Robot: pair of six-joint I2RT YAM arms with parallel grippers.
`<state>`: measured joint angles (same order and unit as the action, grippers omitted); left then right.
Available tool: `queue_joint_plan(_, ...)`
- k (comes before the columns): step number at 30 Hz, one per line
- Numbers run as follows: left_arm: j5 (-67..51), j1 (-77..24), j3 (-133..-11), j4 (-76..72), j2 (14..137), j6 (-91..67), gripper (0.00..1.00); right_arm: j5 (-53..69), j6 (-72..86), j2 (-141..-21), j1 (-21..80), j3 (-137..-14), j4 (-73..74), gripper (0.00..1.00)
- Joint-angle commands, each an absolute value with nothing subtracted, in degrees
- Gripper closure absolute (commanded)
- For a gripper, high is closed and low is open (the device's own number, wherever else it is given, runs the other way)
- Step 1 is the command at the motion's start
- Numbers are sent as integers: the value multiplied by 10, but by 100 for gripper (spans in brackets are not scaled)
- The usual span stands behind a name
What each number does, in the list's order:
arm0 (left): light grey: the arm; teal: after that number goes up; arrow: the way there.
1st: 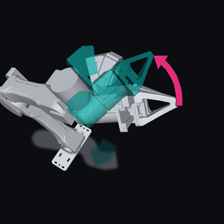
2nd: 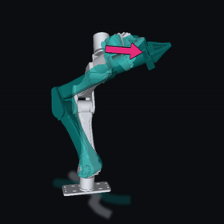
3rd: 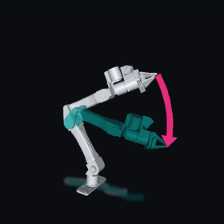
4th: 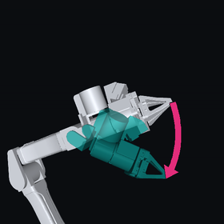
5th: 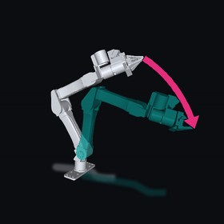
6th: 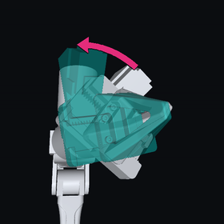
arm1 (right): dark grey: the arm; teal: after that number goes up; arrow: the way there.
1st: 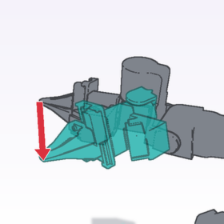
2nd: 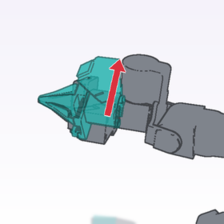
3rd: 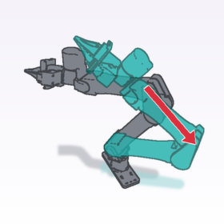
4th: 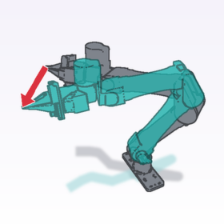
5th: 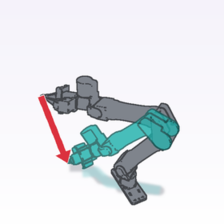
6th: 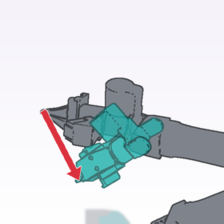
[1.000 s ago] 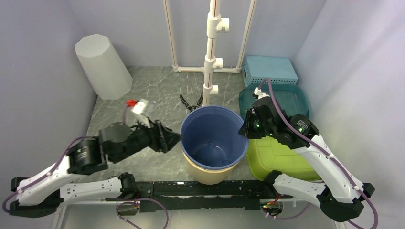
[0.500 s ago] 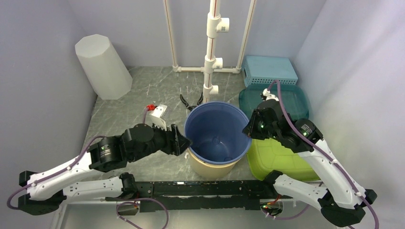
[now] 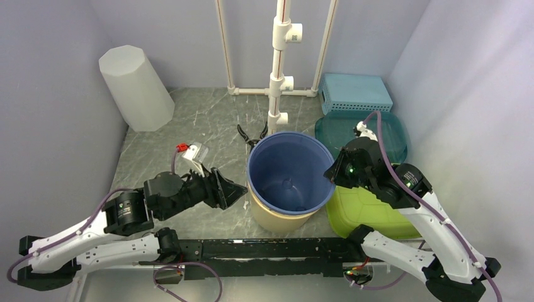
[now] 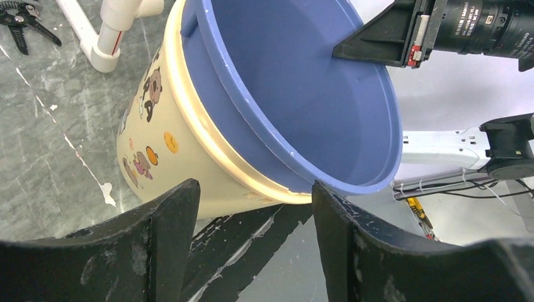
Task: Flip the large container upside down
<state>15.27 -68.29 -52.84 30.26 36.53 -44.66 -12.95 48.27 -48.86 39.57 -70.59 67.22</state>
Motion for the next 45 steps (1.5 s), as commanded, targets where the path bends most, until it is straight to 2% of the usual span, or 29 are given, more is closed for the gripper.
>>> queue_joint_plan(1,133,-685,-545,316,381,-444,30,-127,526,-478,393,-701,603,100)
queue_joint_plan(6,119,-685,-527,305,423,-475,36,-106,541,-467,393,-686,581,100)
queue_joint_plan(12,124,-686,-430,103,425,-513,34,-77,542,-455,393,-687,575,100)
queue_joint_plan(14,132,-686,-414,61,429,-517,37,-60,537,-448,393,-693,570,100)
queue_joint_plan(19,152,-686,-412,47,446,-524,38,-10,531,-437,393,-717,568,100)
queue_joint_plan(27,156,-687,-350,-72,403,-579,37,5,538,-420,393,-728,587,100)
queue_joint_plan(34,247,-702,-320,-82,389,-613,37,47,563,-392,394,-687,560,100)
queue_joint_plan(45,286,-702,-354,-30,420,-628,37,61,563,-396,393,-678,540,100)
